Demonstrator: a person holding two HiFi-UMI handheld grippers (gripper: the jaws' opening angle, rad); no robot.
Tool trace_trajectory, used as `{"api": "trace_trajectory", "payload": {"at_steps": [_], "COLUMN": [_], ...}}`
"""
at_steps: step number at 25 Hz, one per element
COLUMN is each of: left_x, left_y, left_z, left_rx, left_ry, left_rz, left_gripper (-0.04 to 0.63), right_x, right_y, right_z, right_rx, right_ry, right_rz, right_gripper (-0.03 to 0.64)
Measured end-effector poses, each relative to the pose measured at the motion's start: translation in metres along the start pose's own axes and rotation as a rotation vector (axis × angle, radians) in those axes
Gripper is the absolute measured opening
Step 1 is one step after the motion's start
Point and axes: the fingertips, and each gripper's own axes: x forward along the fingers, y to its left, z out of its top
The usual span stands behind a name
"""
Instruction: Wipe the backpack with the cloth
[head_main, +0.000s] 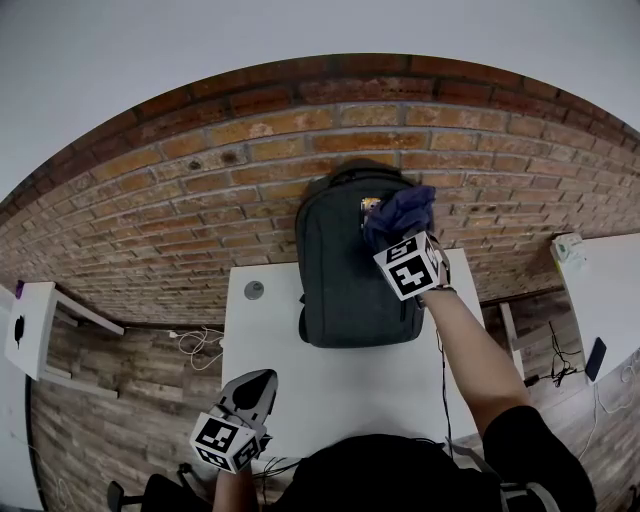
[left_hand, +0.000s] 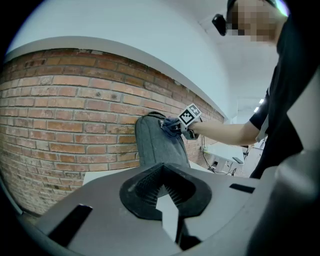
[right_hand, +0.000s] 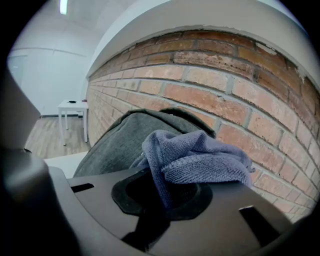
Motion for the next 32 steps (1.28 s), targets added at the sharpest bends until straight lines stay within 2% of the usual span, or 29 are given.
{"api": "trace_trajectory", "payload": {"at_steps": [7,17,32], "left_x": [-0.001,-0.002,0.006], "left_y": [-0.003,-0.005,-0.011], "left_z": [0.000,-0.002,0.001], "left_rx": [0.003,0.003,0.015], "left_ry": [0.004,0.003,0.010], "left_rz": [-0.003,-0.008,-0.034], "left_gripper": [-0.006,-0.006,-0.006], "right_x": [-0.009,-0.026,-0.051], "right_y": [0.027,0.057,0.090], "right_z": [-0.025,-0.062,-0.110], "right_rx": [0.011,0.089,0.128], "right_ry": [0.015,0.023,0.075], "right_rz": [0.040,0.086,0.124], "right_gripper": [0.064,0.064,0.063]}}
